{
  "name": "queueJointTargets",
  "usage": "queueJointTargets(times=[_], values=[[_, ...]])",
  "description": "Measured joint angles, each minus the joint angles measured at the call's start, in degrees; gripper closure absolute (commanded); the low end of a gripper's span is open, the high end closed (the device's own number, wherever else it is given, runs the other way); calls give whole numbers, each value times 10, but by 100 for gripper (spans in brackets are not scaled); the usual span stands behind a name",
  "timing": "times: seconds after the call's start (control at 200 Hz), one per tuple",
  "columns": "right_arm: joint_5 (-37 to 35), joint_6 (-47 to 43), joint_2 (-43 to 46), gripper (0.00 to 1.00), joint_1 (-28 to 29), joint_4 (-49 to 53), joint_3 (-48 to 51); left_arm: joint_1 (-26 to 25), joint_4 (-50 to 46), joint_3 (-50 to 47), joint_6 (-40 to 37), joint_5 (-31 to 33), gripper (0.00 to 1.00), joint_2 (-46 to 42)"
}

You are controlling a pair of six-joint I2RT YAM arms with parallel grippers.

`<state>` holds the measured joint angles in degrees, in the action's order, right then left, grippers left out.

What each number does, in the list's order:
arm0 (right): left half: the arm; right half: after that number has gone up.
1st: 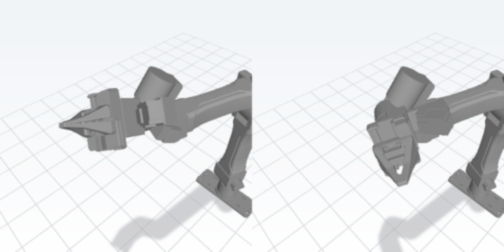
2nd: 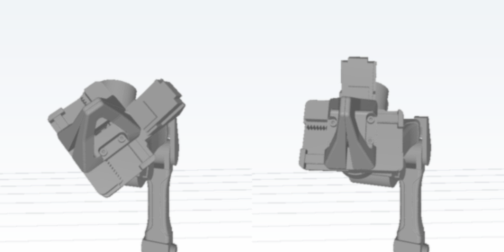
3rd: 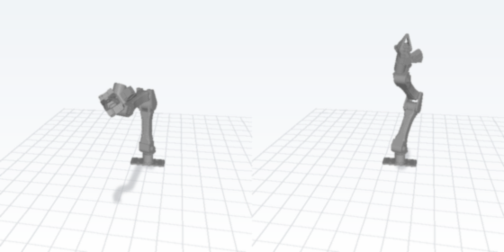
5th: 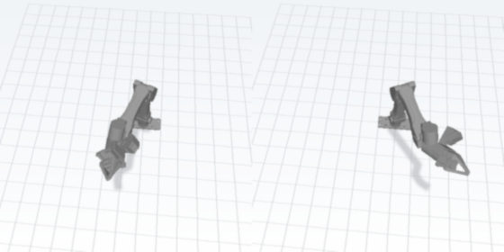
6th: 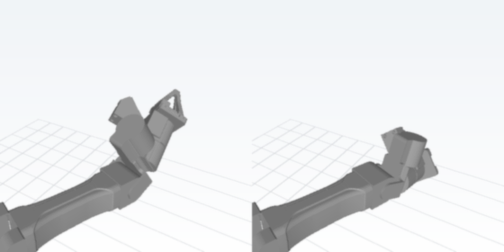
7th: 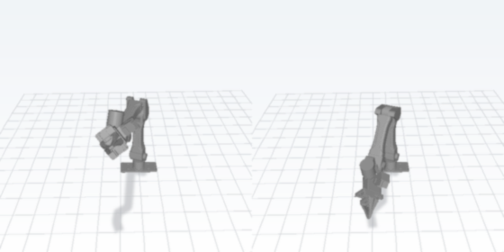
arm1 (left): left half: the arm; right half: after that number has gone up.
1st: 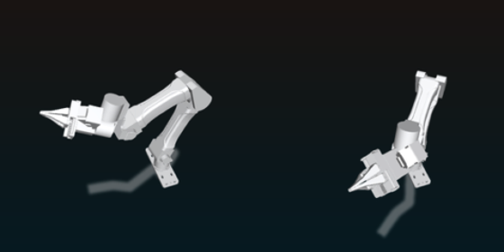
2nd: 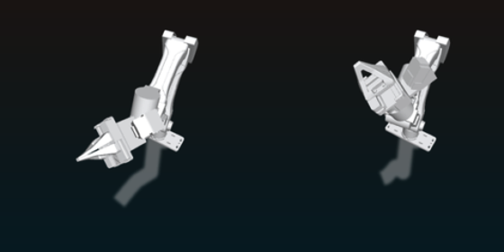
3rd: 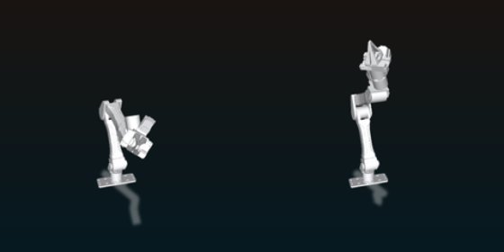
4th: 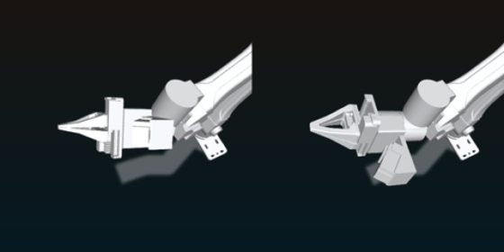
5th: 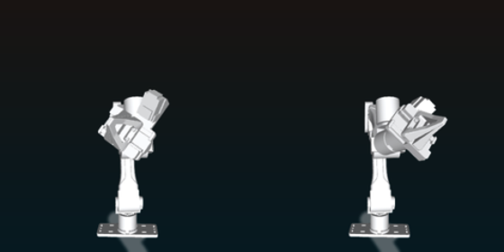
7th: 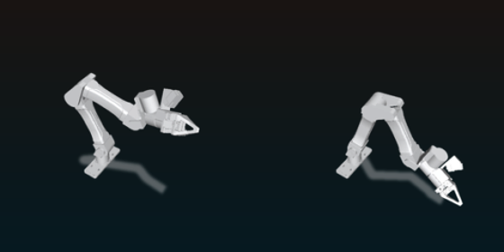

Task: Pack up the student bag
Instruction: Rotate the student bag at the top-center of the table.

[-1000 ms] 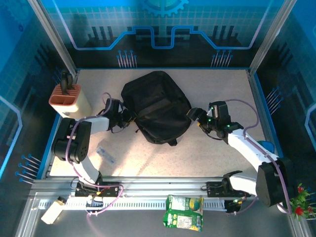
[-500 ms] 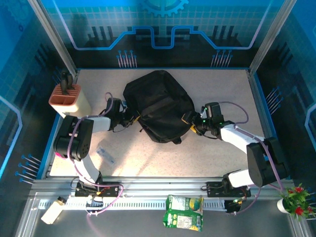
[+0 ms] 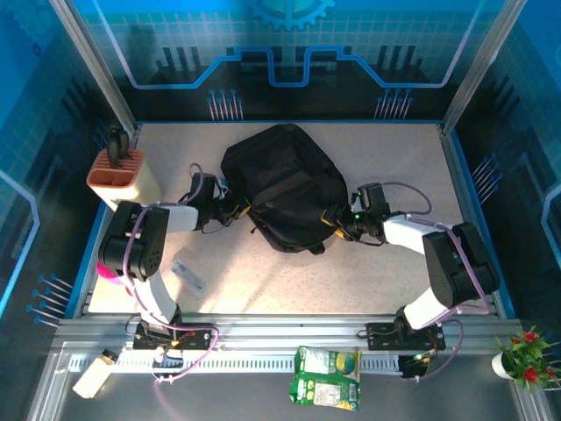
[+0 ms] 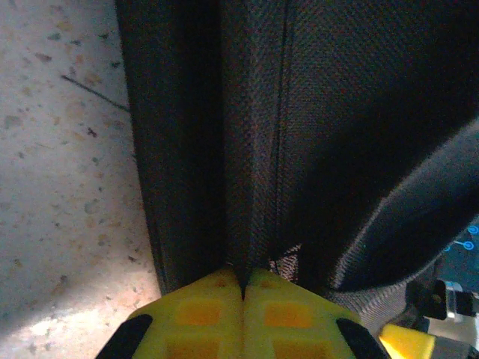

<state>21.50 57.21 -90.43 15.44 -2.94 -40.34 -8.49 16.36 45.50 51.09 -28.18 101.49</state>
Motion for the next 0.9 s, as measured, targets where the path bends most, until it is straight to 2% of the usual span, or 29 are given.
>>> queueJointTargets(times=[0.16,0.335,0.485,0.64,0.8,0.9], values=[[-5,-45,-44,51,-16,20,-61,-3,-23,0,0,1,100,-64],[-14,-114,-116,50,-38,45,-184,-22,-60,7,-1,5,100,-122],[-15,-157,-153,39,-54,63,-259,-42,-82,14,-1,10,100,-130],[-35,-183,-118,29,-70,104,-249,-47,-89,16,0,15,100,-129],[-83,-198,-25,28,-76,194,-231,-49,-87,21,0,16,100,-124],[-113,-198,34,29,-55,240,-224,-51,-86,21,0,16,100,-118]])
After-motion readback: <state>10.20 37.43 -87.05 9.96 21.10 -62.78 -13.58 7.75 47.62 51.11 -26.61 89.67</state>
